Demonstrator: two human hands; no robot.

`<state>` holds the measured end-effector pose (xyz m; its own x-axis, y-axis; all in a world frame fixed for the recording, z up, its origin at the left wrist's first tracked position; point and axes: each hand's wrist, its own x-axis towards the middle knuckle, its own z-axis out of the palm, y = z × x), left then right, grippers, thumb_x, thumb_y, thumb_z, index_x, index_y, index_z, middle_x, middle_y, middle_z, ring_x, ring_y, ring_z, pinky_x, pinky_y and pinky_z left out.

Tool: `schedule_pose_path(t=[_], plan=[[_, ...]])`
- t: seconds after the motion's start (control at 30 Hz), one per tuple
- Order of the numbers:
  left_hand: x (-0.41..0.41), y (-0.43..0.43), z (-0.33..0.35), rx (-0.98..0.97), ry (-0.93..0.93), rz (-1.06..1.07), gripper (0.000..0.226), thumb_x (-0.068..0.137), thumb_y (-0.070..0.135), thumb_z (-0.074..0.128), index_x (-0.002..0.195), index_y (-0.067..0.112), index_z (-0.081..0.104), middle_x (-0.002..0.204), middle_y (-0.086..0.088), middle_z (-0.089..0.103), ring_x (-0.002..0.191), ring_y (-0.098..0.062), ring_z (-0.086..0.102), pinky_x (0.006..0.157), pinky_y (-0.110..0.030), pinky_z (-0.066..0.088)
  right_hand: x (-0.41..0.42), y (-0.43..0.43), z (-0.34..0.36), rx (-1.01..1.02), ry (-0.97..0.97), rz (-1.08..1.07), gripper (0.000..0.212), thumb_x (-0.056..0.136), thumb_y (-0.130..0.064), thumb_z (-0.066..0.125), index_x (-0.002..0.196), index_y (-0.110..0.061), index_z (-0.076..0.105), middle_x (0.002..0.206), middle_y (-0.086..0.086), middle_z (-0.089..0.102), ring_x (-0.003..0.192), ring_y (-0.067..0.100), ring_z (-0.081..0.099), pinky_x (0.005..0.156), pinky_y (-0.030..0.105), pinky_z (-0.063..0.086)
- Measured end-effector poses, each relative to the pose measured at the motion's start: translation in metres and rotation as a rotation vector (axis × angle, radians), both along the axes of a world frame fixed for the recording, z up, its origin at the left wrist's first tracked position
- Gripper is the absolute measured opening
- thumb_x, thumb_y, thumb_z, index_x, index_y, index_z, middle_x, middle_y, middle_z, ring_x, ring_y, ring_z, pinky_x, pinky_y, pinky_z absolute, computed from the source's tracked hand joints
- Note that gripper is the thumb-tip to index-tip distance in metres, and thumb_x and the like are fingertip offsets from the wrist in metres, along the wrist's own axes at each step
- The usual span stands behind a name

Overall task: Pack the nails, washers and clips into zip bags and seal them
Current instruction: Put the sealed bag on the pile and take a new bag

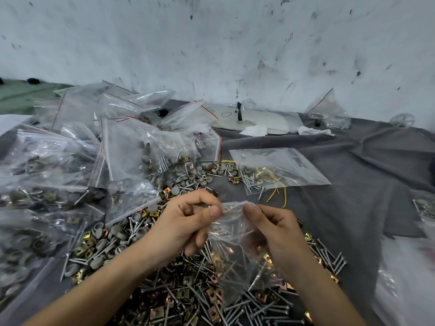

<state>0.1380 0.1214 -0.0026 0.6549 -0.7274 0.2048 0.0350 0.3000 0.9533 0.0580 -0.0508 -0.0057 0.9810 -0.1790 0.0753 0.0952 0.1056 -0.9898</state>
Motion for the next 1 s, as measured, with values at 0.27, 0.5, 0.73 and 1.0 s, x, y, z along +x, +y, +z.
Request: schedule_pose_path(t=[0.27,0.5,0.73,1.0], plan=[[0.0058,0.0024,0.0008,0.001,0.102,-0.216,0.021,0.074,0.037,0.077,0.073,0.02,0.065,0.047,0.0,0.056,0.033,-0.005,0.05,0.034,-0.011,0.038,0.0021,-0.0041,-0.0039,0.011,-0.011,-0.031,0.046,0.072,-0.047,0.065,0.072,0.0,0.064,0.056,0.009,0.061,0.038,0.016,0.051,0.039,0.021,0.04],[0.0082,0.0028,-0.0007,-0.03,0.132,-0.174,0.034,0.073,0.038,0.08,0.094,0.012,0.073,0.043,0.0,0.054,0.028,-0.006,0.045,0.033,-0.01,0.037,0.0035,-0.0045,-0.0052,-0.058,0.042,-0.045,0.047,0.066,-0.044,0.069,0.079,0.002,0.068,0.063,0.018,0.063,0.05,0.026,0.052,0.046,0.025,0.042],[0.0066,-0.001,-0.0069,0.033,-0.046,-0.054,0.038,0.077,0.042,0.076,0.103,0.015,0.071,0.04,0.005,0.045,0.028,-0.006,0.035,0.038,-0.011,0.031,0.0034,-0.0055,-0.0032,-0.082,0.079,-0.122,0.073,0.056,-0.04,0.076,0.088,0.021,0.052,0.057,0.018,0.055,0.043,0.02,0.046,0.042,0.023,0.036],[0.0021,0.0,-0.0036,0.105,-0.21,-0.067,0.028,0.07,0.048,0.078,0.083,0.025,0.069,0.097,0.003,0.059,0.062,-0.012,0.051,0.051,-0.022,0.045,0.0012,-0.0009,-0.0042,-0.082,0.074,-0.058,0.072,0.063,-0.048,0.073,0.081,0.02,0.056,0.058,0.025,0.055,0.049,0.025,0.046,0.049,0.028,0.037]])
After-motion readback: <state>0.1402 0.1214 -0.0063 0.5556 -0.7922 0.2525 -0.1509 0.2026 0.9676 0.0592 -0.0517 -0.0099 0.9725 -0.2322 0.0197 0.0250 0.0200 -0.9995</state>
